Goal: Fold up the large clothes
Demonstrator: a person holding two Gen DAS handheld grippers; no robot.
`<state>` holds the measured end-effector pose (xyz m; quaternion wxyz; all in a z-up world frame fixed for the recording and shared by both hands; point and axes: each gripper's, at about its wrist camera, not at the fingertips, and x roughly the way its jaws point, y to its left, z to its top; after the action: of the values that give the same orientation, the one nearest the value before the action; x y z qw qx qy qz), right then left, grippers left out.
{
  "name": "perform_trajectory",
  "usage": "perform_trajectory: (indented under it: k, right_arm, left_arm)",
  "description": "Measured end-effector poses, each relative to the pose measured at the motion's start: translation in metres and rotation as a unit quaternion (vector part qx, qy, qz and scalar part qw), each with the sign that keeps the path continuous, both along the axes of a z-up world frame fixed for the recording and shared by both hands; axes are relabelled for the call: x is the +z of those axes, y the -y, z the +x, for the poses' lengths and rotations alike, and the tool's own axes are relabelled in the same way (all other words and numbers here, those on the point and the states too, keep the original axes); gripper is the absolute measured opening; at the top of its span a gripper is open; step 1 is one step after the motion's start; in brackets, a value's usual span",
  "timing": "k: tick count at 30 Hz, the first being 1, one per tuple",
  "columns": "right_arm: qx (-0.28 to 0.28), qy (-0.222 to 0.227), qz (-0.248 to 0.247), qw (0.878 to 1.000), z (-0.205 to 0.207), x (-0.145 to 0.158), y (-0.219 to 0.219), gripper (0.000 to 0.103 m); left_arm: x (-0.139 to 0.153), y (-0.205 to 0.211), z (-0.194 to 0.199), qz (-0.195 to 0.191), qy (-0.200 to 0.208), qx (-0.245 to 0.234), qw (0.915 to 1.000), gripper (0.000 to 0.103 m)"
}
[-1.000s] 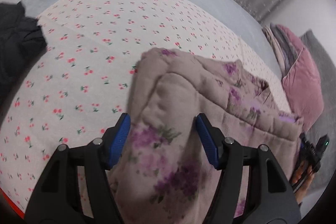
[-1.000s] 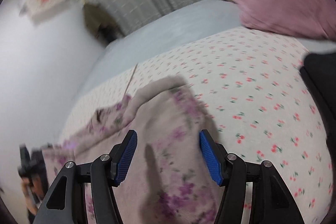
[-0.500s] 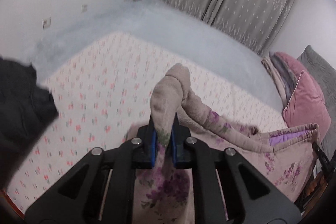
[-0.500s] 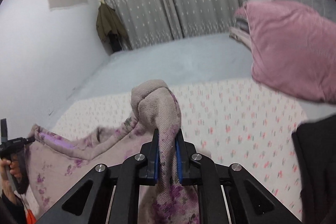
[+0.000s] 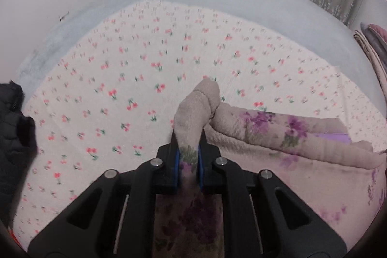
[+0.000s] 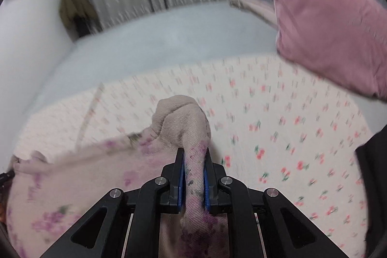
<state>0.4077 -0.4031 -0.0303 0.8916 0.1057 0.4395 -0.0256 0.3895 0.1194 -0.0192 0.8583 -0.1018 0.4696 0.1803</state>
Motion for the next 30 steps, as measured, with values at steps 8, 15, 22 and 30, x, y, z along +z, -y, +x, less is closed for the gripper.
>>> perform_trajectory:
  k: [8, 15, 22, 30]
  right_arm:
    - [-0.04, -0.02, 0.028, 0.999, 0.001, -0.035, 0.022, 0.013]
    - [-0.084, 0.005, 0.021, 0.996, -0.02, -0.02, 0.027, 0.013]
    - [-0.141, -0.012, 0.093, 0.986, -0.049, -0.039, 0.065, 0.008]
    - [-0.156, -0.034, 0.104, 0.982, -0.052, -0.038, 0.073, 0.014]
  left_arm:
    - [-0.005, 0.012, 0.004, 0.04, 0.009, 0.001, 0.9991, 0.017]
    - [0.026, 0.004, -0.006, 0.008, 0.072, 0.004, 0.9973, 0.017]
    - [-0.006, 0.018, 0.007, 0.038, 0.023, 0.0, 0.999, 0.023]
    - [0.027, -0.009, -0.016, -0.021, 0.043, 0.018, 0.9987, 0.032]
